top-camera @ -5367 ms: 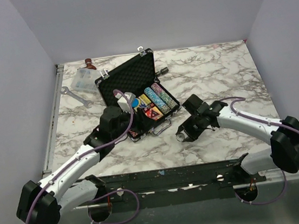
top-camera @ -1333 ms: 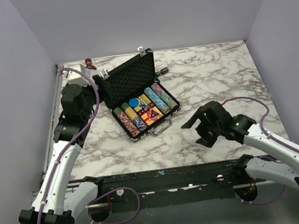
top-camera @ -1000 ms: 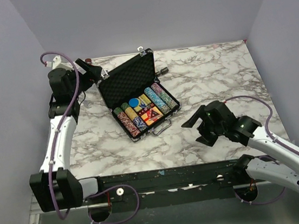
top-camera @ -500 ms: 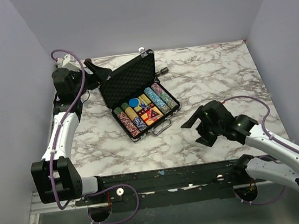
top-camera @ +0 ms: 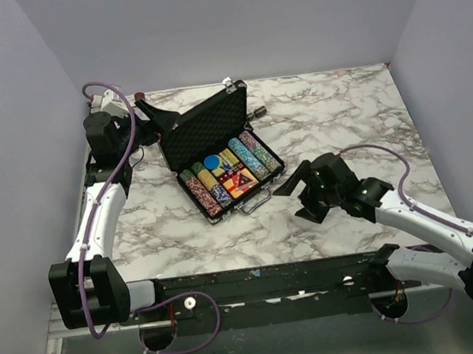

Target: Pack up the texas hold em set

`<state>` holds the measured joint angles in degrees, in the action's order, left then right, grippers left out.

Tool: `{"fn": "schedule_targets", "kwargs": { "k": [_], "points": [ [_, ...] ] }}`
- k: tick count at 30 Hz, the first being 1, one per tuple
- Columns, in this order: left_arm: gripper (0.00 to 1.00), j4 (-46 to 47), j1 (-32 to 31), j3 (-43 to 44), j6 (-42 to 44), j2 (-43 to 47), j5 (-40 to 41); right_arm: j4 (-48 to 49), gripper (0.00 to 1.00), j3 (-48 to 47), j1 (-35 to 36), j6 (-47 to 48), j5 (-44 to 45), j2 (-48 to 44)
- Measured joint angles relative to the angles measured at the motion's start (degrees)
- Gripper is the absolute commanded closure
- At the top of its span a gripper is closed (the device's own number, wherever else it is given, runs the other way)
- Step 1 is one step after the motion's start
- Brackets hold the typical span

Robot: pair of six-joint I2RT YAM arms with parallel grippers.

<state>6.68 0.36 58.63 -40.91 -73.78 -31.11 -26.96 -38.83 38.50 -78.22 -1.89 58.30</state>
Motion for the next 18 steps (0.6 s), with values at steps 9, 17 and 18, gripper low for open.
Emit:
{"fn": "schedule_targets", "kwargs": {
  "k": [9, 17, 18],
  "points": [
    [0.24, 0.1, -2.3, -0.4, -1.2, 0.4, -0.5, 22.8, 0.00, -0.3, 0.0, 6.5, -4.5, 12.0],
    [0.23, 0.2, -2.3, -1.0, -3.2, 1.0, -0.6, 38.4, 0.00, -6.8, 0.0, 10.1, -7.6, 24.2],
    [0.23, 0.1, -2.3, -1.1, -3.4, 1.1, -0.6, 40.4, 0.01, -7.4, 0.0, 10.4, -8.3, 25.6]
  ]
}}
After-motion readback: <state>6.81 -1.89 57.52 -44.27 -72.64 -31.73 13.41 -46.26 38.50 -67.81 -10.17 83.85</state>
